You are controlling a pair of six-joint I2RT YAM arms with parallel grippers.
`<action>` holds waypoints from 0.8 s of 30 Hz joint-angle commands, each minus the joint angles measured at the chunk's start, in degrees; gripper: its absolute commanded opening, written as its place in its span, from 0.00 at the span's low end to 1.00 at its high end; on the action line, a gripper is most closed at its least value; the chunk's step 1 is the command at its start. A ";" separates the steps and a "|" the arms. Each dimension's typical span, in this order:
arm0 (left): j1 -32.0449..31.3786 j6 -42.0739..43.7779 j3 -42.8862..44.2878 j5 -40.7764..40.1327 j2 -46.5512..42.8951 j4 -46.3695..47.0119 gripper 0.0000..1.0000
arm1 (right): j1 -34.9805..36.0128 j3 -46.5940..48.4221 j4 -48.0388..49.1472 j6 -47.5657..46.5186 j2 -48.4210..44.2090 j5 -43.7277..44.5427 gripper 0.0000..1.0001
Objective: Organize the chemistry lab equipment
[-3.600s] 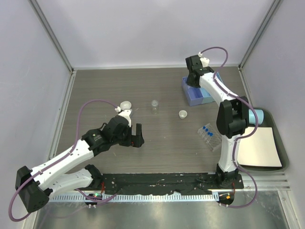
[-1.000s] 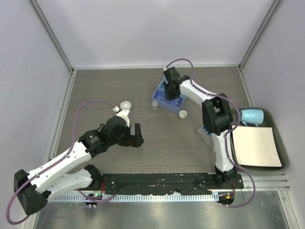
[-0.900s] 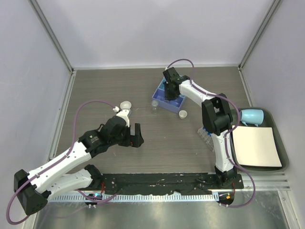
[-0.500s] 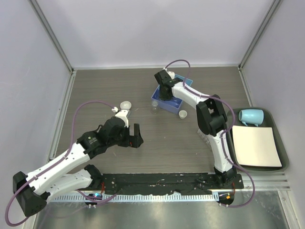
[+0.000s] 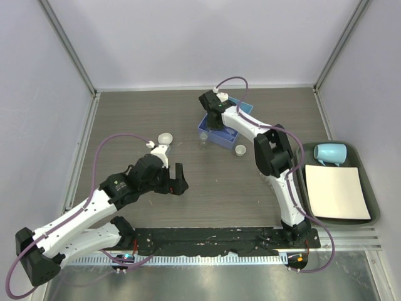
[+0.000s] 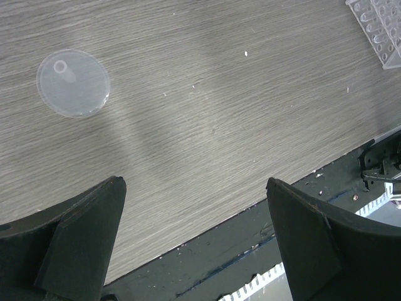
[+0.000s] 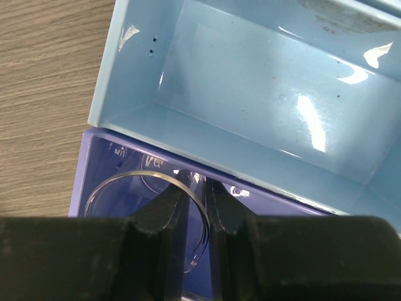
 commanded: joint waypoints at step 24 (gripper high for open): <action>0.29 -0.85 1.11 0.45 -0.70 -1.03 1.00 | 1.48 5.24 -6.22 -2.10 -8.09 6.96 0.47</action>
